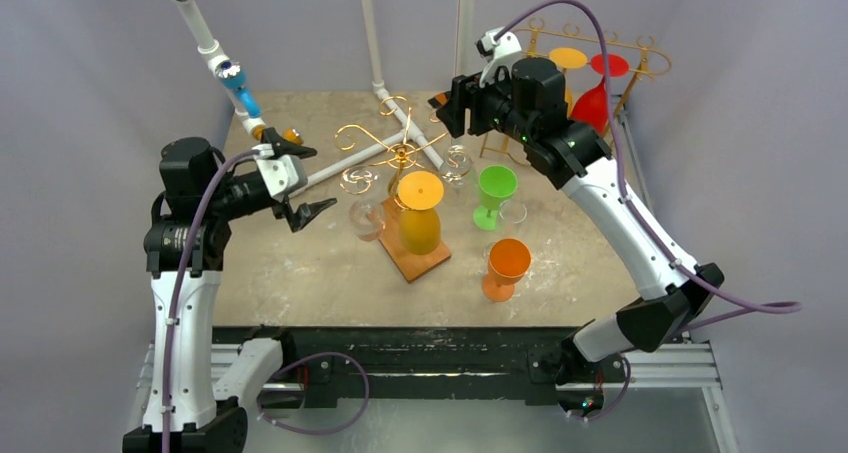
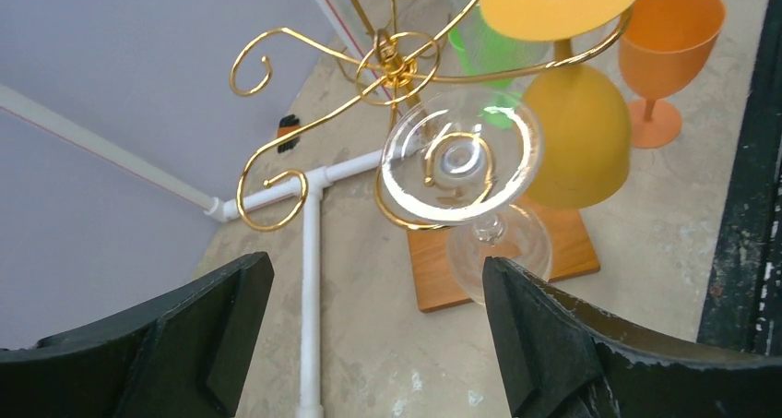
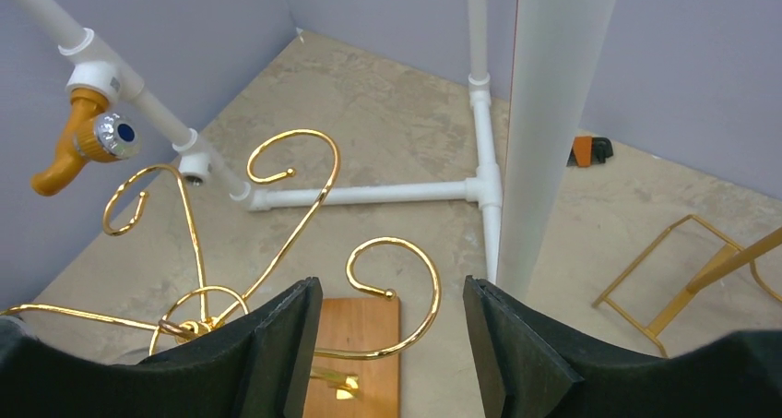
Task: Place the wine glass upside down on the wine glass rack
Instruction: Turn the wine glass upside down at the wine rack.
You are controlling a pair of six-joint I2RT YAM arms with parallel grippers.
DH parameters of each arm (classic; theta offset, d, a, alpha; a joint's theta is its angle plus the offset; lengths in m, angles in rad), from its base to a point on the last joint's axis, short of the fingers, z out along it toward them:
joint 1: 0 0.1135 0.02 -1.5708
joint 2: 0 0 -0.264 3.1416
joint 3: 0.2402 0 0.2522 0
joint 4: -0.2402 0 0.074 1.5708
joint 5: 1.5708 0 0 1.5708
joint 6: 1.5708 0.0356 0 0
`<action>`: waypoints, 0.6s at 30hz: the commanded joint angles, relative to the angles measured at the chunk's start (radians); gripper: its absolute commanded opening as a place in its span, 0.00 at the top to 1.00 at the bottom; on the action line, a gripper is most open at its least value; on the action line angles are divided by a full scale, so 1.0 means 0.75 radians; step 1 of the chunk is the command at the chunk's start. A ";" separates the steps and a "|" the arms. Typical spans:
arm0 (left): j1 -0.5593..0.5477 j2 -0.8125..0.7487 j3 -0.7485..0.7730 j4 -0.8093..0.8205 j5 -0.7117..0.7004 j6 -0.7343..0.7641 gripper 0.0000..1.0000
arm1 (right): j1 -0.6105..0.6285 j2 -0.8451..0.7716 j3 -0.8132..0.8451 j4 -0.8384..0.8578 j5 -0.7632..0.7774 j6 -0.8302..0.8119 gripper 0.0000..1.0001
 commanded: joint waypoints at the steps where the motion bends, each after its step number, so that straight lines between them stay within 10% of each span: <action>1: 0.005 0.013 -0.049 0.228 -0.104 -0.036 0.10 | -0.004 -0.004 0.018 0.037 -0.074 0.044 0.36; 10: 0.002 0.194 0.001 0.322 -0.247 0.065 0.35 | -0.008 -0.023 -0.055 0.063 -0.120 0.059 0.42; 18: -0.050 0.317 0.026 0.402 -0.216 0.038 0.37 | -0.028 -0.053 -0.119 0.076 -0.087 0.065 0.44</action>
